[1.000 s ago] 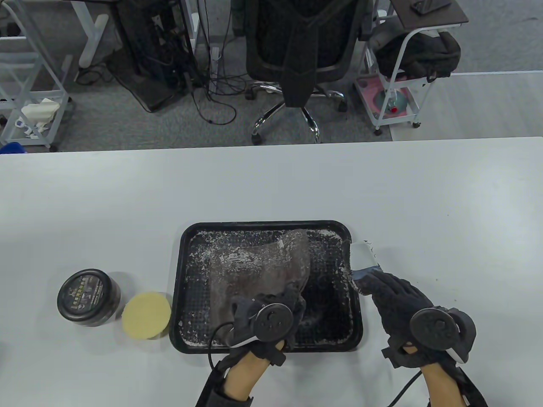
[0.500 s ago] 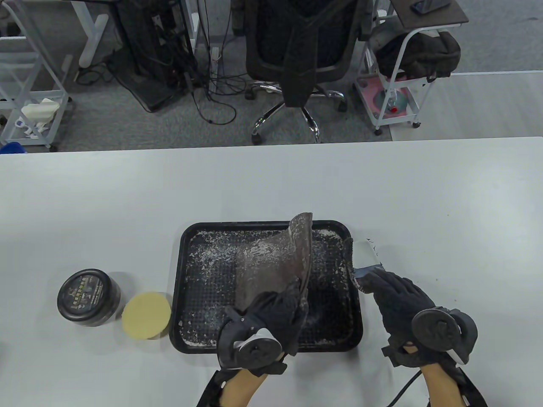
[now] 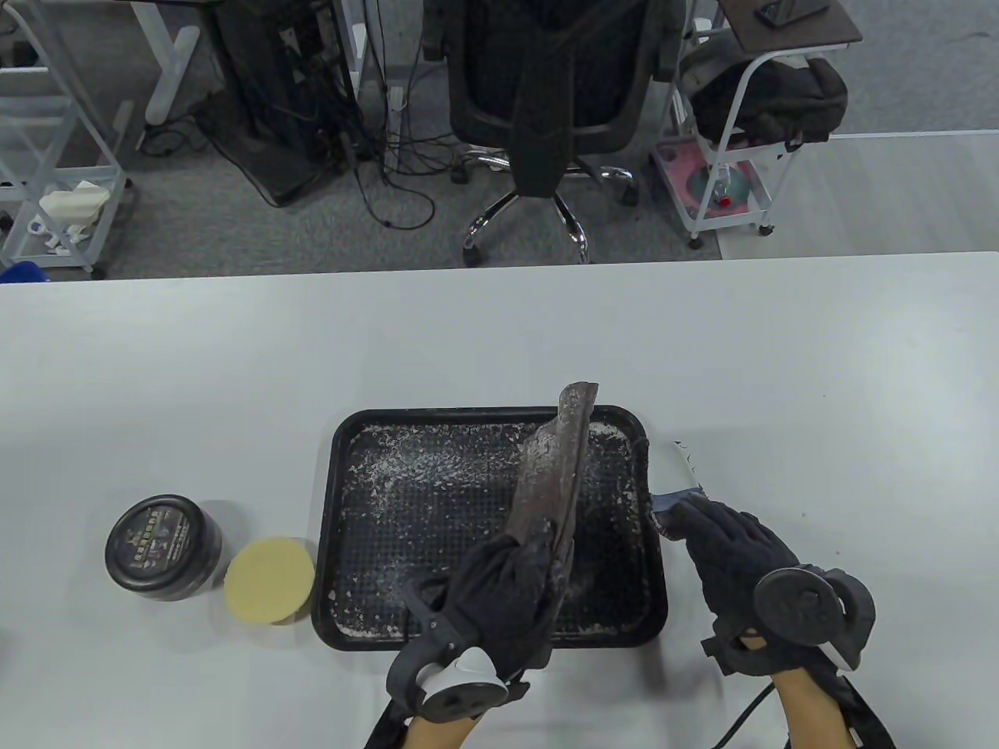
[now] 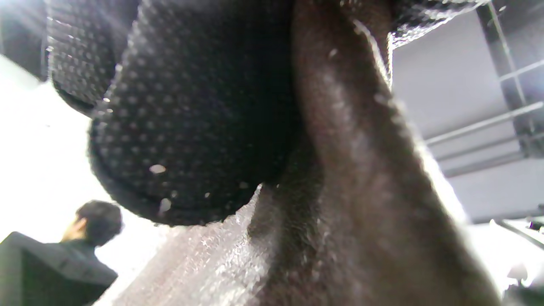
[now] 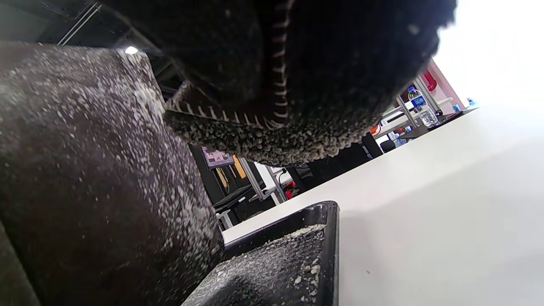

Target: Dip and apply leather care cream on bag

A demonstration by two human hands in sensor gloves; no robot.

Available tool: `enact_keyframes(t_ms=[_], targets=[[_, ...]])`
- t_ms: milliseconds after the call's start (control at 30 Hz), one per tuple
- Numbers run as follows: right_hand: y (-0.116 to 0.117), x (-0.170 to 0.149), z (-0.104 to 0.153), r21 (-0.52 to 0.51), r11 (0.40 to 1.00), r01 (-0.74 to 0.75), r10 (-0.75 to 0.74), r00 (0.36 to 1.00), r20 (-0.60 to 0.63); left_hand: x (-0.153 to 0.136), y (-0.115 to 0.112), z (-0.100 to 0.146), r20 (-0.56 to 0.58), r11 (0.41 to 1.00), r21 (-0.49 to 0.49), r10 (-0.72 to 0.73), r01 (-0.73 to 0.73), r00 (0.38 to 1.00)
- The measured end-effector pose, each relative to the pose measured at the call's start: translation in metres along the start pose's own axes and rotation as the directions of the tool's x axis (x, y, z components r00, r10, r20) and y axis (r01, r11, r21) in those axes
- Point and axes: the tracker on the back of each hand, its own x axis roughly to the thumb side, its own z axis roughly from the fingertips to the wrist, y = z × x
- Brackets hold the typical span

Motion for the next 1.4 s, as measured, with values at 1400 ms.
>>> enact_keyframes(t_ms=[1400], targets=[[0.010,-0.003,0.001,0.048,0.998,-0.044,0.045,0.999,-0.009,-0.163,0.040,0.115,-0.892,0.759,-0.368,-0.125,-0.537,0.435]])
